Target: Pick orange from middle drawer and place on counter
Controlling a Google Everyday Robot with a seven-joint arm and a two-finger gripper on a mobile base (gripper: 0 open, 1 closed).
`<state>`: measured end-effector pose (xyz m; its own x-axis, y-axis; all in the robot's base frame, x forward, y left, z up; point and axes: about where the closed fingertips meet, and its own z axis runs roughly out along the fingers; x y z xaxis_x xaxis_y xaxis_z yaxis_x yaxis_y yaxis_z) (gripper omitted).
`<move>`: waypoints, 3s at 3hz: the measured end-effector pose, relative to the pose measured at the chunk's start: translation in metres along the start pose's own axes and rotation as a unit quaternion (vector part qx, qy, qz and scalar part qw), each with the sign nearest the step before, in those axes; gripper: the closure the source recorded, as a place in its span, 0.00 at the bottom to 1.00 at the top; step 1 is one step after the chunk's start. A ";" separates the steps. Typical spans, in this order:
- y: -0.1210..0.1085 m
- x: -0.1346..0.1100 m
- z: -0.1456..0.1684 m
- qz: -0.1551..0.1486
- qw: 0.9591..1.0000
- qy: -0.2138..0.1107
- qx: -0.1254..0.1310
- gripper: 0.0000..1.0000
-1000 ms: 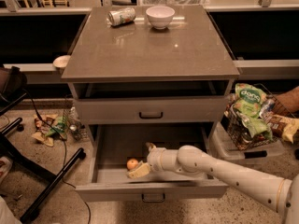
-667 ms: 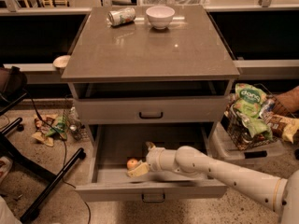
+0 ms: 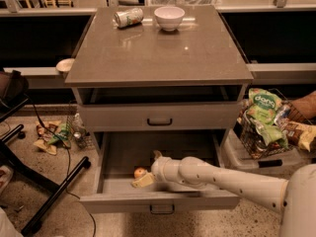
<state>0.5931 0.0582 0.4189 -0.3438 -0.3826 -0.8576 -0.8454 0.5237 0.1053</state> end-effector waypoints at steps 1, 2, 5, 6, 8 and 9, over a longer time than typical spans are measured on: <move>0.002 0.006 0.009 -0.009 1.000 0.012 0.010 0.00; 0.003 0.011 0.017 -0.014 1.000 0.022 0.014 0.00; 0.007 0.018 0.030 -0.023 0.999 0.038 0.016 0.42; 0.009 0.023 0.037 -0.023 0.999 0.041 0.008 0.66; 0.006 0.017 0.027 -0.028 0.999 0.031 -0.003 1.00; -0.002 -0.003 -0.004 -0.035 0.999 0.000 -0.003 1.00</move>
Offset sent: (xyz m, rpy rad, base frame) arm 0.0019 0.0114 -0.0270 -0.0879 -0.0099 -0.0116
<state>0.5939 0.0549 0.4230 -0.2833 -0.4189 -0.8627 -0.8701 0.4906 0.0475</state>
